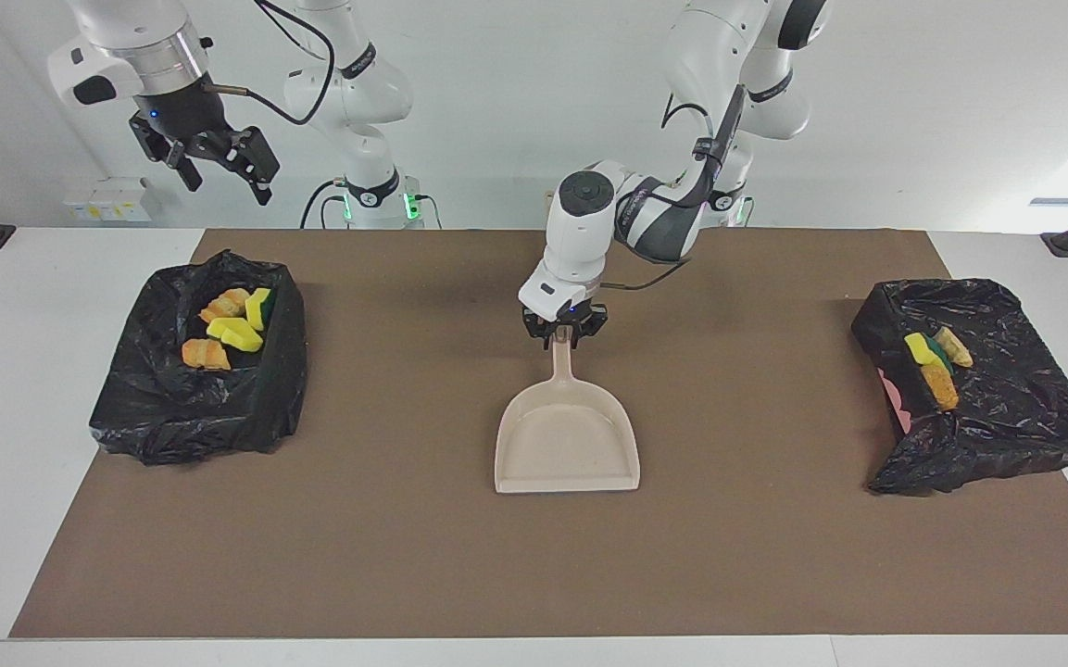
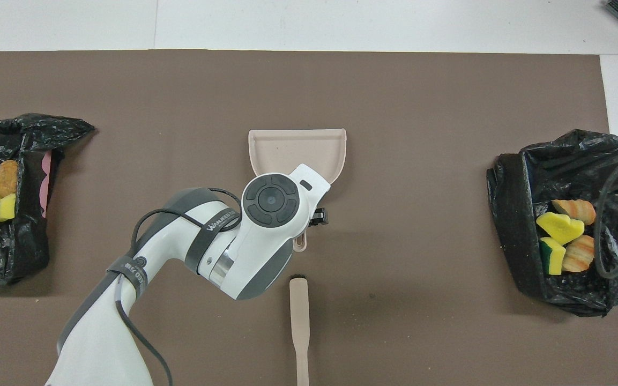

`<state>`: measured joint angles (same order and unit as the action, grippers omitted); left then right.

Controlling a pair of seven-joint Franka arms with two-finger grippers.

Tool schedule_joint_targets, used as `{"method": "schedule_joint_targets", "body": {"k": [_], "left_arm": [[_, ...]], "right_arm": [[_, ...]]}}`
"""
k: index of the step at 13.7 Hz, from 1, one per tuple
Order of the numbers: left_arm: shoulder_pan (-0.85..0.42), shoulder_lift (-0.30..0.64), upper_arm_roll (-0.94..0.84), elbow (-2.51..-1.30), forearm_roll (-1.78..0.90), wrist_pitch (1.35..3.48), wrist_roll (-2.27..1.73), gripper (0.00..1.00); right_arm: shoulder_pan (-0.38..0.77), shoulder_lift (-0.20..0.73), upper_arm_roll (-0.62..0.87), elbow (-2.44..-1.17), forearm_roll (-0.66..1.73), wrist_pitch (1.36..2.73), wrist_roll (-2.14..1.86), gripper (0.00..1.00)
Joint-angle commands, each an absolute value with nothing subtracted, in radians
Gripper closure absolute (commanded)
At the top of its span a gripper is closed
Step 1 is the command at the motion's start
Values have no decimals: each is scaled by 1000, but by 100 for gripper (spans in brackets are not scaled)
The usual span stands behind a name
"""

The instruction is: Sweep and dump trash in bin

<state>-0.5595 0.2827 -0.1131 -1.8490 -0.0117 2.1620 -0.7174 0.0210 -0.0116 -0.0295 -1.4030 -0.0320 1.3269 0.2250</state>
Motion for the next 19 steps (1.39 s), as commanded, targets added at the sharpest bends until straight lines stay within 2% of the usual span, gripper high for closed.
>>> {"method": "schedule_joint_targets", "body": {"k": [1, 12, 19], "left_arm": [[-509, 229, -114, -1855, -25, 2105, -704, 0], [-154, 186, -109, -1772, -14, 1910, -186, 0], [24, 88, -109, -1770, -14, 1855, 66, 0]], "right_arm": [[12, -34, -29, -1430, -18, 1331, 193, 0], [12, -34, -29, -1430, -18, 1332, 193, 0], [12, -34, -29, -1430, -18, 1333, 193, 0]]}}
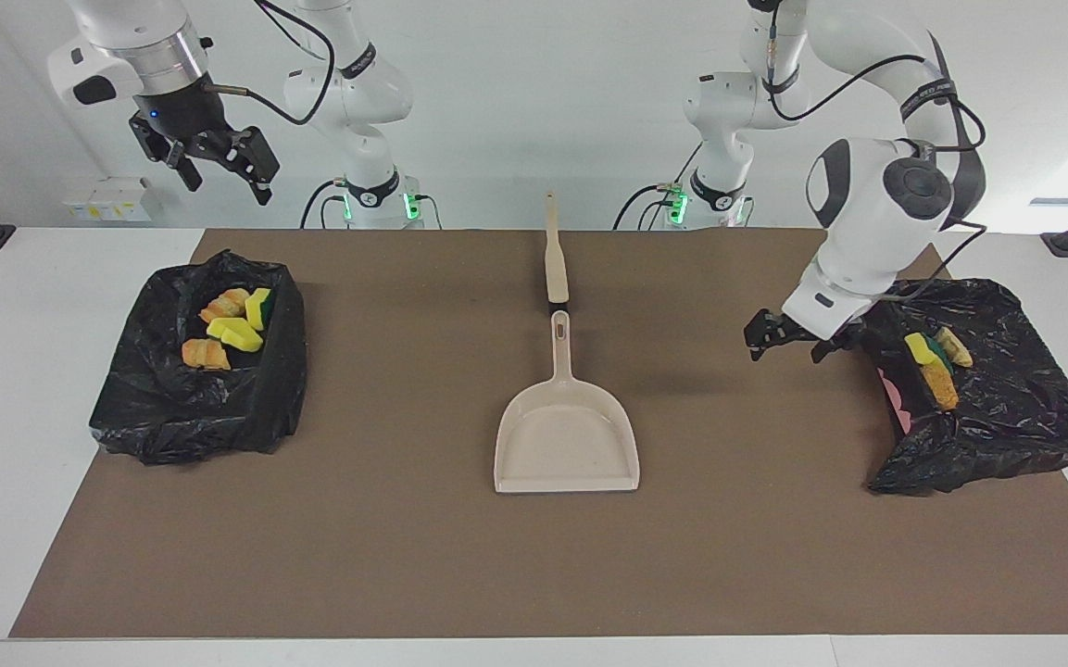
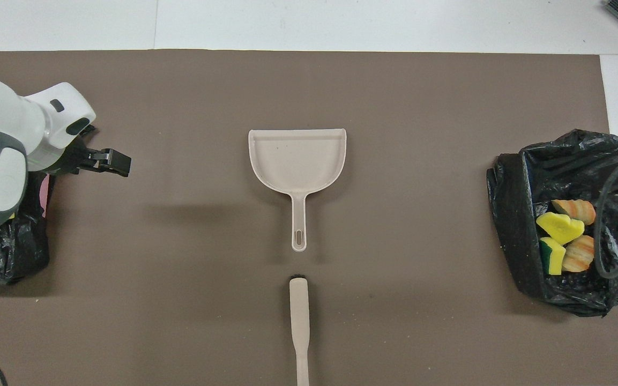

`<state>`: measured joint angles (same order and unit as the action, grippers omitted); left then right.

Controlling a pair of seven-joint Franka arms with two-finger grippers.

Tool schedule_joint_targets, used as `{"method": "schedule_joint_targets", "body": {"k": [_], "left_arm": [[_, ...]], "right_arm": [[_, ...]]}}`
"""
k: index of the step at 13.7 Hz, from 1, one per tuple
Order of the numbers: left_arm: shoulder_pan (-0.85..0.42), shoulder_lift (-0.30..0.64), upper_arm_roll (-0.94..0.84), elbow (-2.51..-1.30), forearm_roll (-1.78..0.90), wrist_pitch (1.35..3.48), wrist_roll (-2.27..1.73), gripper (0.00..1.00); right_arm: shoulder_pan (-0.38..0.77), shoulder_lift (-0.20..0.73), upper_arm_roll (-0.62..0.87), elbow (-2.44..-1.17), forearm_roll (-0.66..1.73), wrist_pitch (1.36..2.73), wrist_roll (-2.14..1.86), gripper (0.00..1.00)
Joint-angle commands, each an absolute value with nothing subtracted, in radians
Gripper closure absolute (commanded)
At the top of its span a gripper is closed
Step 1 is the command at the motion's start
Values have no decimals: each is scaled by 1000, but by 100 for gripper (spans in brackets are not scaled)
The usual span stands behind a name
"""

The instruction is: Sweep and dump trash in bin

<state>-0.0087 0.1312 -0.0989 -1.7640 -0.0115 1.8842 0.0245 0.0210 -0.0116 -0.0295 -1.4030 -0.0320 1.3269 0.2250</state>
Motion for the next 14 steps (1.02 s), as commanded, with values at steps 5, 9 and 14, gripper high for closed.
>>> {"method": "schedule_joint_targets", "body": {"k": [5, 9, 14], "left_arm": [[75, 31, -109, -1747, -9, 1810, 78, 0], [69, 69, -110, -1608, 38, 1678, 80, 0], [92, -6, -109, -1638, 28, 1644, 100, 0]], "right_arm": [[12, -34, -29, -1430, -18, 1338, 193, 0], [12, -34, -29, -1430, -18, 1338, 193, 0], [11, -35, -31, -1433, -18, 1338, 193, 0]]}}
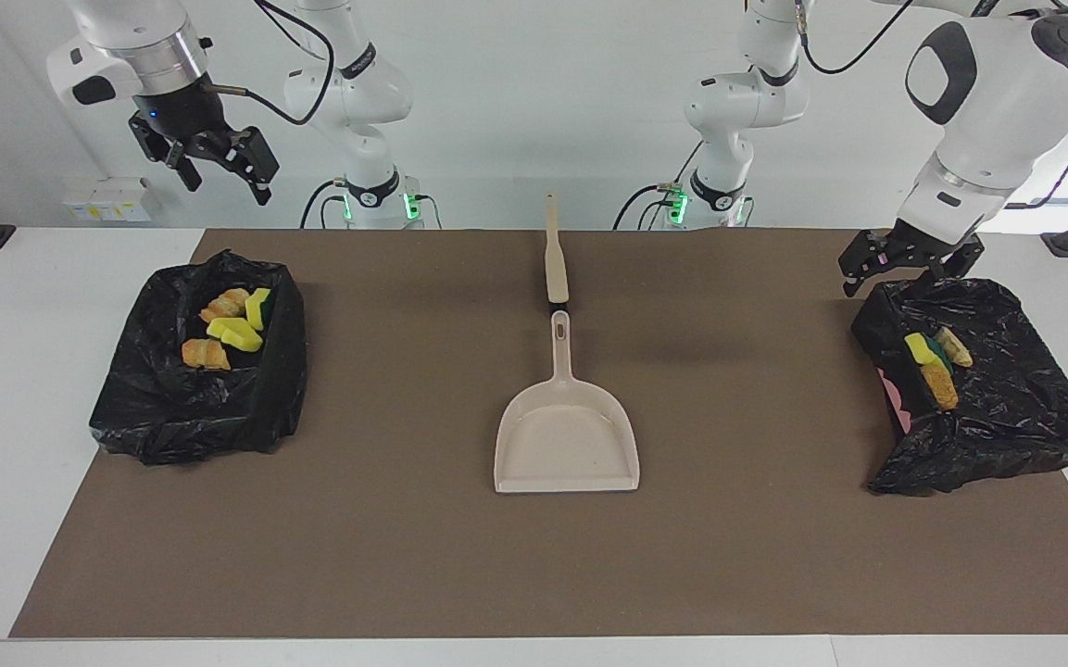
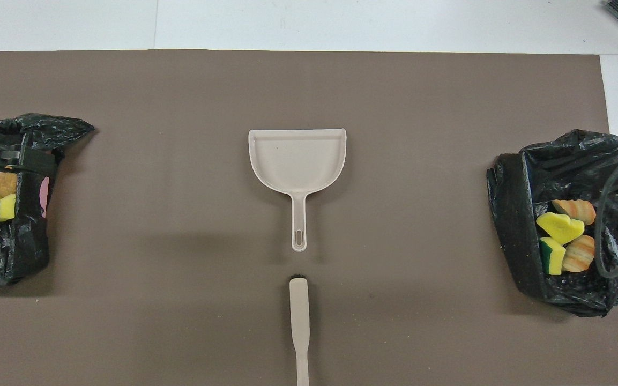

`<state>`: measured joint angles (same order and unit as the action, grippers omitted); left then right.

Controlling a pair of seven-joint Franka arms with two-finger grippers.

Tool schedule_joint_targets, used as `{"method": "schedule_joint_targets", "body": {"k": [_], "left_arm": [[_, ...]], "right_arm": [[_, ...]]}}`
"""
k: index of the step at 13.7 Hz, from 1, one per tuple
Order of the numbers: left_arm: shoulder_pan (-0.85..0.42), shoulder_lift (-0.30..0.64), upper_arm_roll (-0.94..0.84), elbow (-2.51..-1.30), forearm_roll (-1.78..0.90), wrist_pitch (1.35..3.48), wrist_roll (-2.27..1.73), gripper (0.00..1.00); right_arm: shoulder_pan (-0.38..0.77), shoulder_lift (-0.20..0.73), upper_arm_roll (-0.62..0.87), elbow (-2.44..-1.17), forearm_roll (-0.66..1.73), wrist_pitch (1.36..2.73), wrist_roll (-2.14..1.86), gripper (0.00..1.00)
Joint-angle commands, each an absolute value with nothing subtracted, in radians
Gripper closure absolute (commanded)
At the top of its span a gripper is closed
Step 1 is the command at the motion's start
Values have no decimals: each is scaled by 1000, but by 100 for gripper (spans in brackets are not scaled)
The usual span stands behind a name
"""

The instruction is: Sweep and dump trash in bin

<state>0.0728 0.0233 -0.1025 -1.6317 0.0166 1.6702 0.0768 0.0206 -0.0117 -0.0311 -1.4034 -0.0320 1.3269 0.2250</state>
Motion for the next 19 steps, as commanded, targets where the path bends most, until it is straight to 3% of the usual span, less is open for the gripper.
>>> {"method": "schedule_joint_targets", "body": {"k": [1, 19], "left_arm": [[92, -8, -109, -1635, 28, 1646, 104, 0], [92, -35, -109, -1609, 18, 1601, 175, 0]], "right_arm": [[11, -35, -31, -1433, -18, 1338, 198, 0], [9, -37, -31, -1436, -18, 1336, 195, 0]]}}
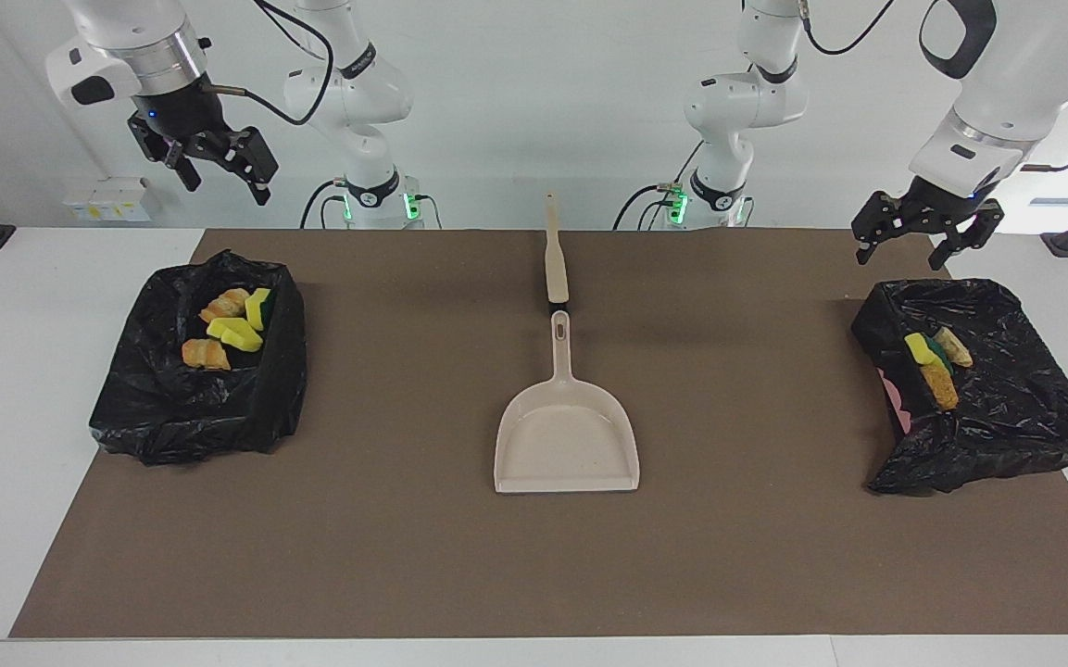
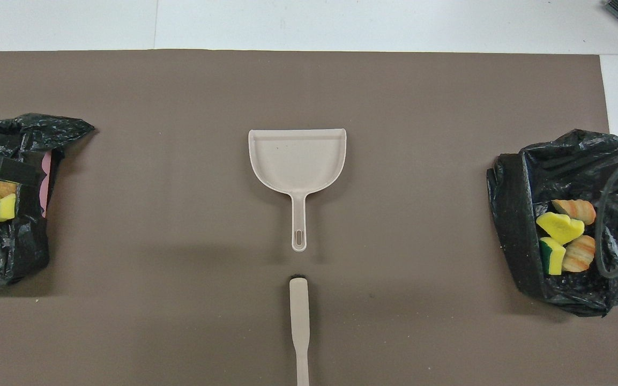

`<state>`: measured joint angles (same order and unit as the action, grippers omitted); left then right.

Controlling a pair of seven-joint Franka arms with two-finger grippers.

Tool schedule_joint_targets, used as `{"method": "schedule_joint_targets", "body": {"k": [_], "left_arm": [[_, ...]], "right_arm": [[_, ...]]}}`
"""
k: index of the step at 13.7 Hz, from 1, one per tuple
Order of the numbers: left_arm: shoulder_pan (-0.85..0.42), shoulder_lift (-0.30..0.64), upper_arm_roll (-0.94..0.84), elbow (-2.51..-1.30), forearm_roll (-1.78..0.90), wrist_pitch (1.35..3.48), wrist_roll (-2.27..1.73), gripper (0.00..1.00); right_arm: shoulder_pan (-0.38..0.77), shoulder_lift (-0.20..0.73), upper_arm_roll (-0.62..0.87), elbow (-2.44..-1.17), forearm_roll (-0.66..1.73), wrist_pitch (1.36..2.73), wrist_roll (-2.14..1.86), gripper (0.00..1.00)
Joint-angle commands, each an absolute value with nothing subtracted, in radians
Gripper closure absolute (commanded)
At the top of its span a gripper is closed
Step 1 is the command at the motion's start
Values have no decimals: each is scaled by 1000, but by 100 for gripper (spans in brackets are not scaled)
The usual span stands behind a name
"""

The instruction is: Sweep and dump trash in bin

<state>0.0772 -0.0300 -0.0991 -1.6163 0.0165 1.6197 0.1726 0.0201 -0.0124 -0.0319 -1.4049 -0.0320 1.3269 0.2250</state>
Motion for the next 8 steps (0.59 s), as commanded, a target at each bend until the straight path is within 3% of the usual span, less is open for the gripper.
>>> {"method": "schedule_joint_targets", "body": {"k": [1, 8], "left_arm": [[92, -37, -110, -1608, 18, 1592, 175, 0], [94, -47, -106, -1609, -9, 1574, 176, 0]], "right_arm": [[9, -37, -31, -1436, -18, 1336, 195, 0], [9, -37, -31, -1436, -18, 1331, 201, 0]]}}
